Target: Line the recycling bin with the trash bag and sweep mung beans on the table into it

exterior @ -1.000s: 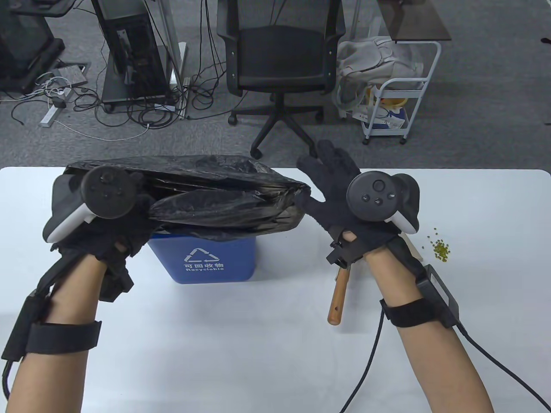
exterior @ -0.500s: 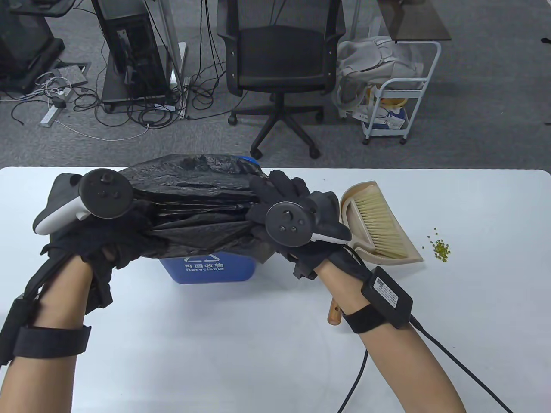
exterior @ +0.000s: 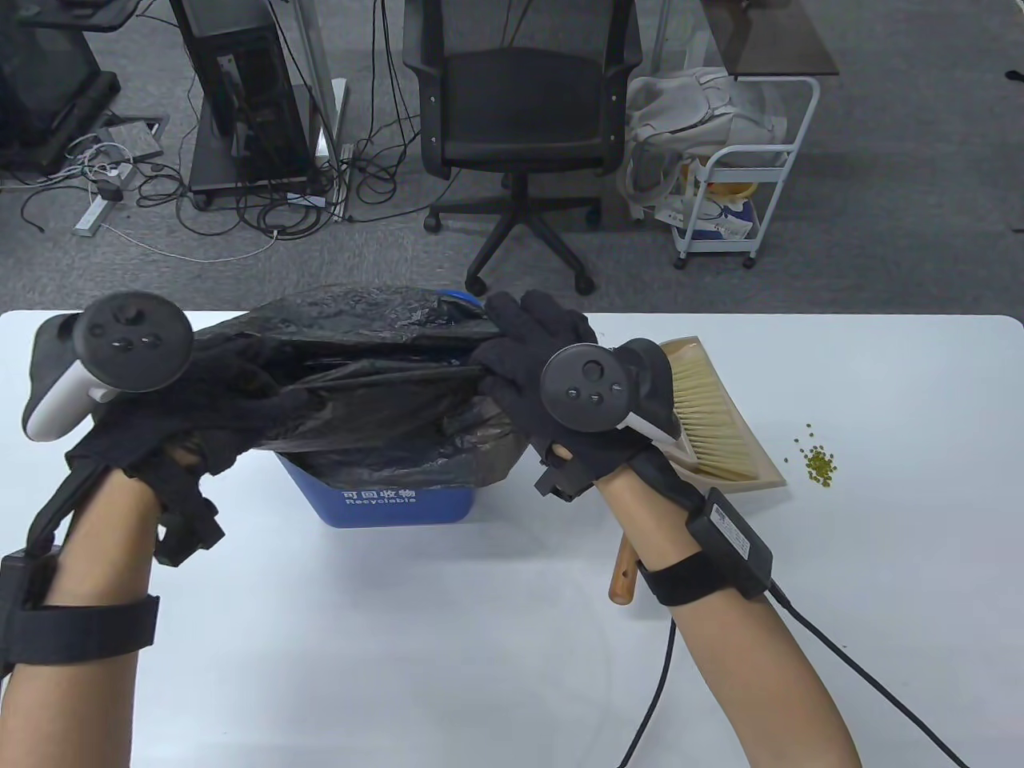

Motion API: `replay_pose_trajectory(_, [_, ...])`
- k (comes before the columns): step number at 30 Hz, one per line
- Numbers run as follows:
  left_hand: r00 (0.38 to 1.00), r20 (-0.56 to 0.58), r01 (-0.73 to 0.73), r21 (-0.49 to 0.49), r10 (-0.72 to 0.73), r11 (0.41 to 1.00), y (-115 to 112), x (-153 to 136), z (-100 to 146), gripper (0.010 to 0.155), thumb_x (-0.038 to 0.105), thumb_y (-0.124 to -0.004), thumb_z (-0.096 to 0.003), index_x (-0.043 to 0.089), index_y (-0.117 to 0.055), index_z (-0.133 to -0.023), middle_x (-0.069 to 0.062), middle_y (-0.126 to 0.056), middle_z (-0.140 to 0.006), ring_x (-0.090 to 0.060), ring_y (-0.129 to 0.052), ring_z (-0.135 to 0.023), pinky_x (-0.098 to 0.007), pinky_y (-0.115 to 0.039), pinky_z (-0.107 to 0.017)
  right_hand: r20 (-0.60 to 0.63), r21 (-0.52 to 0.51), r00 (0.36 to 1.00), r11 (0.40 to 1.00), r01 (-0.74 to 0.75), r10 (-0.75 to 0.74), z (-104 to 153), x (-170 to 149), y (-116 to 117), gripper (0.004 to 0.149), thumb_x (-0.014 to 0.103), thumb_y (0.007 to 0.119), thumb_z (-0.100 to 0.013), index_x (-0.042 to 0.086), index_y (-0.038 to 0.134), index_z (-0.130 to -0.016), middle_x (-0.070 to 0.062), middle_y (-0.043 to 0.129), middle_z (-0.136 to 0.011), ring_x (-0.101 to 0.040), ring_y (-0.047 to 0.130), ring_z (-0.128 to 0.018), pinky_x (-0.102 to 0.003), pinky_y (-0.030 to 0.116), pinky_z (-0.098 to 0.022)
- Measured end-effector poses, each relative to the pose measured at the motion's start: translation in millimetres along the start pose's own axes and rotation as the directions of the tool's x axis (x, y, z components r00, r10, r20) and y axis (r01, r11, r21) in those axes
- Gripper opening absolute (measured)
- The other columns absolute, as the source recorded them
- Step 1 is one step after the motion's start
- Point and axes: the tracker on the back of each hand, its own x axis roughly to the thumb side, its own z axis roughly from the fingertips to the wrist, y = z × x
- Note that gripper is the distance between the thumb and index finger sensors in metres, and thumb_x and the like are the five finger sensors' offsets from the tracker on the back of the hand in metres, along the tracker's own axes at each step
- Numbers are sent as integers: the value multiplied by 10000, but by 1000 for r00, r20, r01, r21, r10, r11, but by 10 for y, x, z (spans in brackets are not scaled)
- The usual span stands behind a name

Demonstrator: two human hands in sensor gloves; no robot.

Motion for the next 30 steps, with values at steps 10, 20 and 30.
replay_pose_trajectory(10, [991,-34,-125,67,127,990,-248,-319,-85,798,645,-631,-457,34,-976,-838,-369,-562,-1184,-759,-325,-1034,-917,-216,-613,27,270,991,954,-130,127,-14,-40,301,671,480,767,-496,68,810,-1025,-363,525,-1151,-691,411,-992,-826,337,-609])
replay_pose_trajectory(20, [970,-244,30,64,-14,997,-334,-337,-336,867,490,-915,-461,126,-593,-1179,-369,-331,-1221,-784,-300,-1007,-886,-298,-651,-171,214,984,973,89,-52,-74,-233,429,670,467,595,-550,73,799,-1052,-412,514,-1125,-724,437,-954,-828,334,-594])
replay_pose_trajectory(30, [987,-151,-67,-83,54,994,-586,-239,-536,991,563,-942,-406,35,-596,-1170,-371,-92,-1203,-784,-116,-987,-880,-276,-668,-200,292,977,947,133,-76,-70,-276,515,782,525,781,-502,76,659,-1131,-422,445,-1140,-735,437,-953,-833,354,-593])
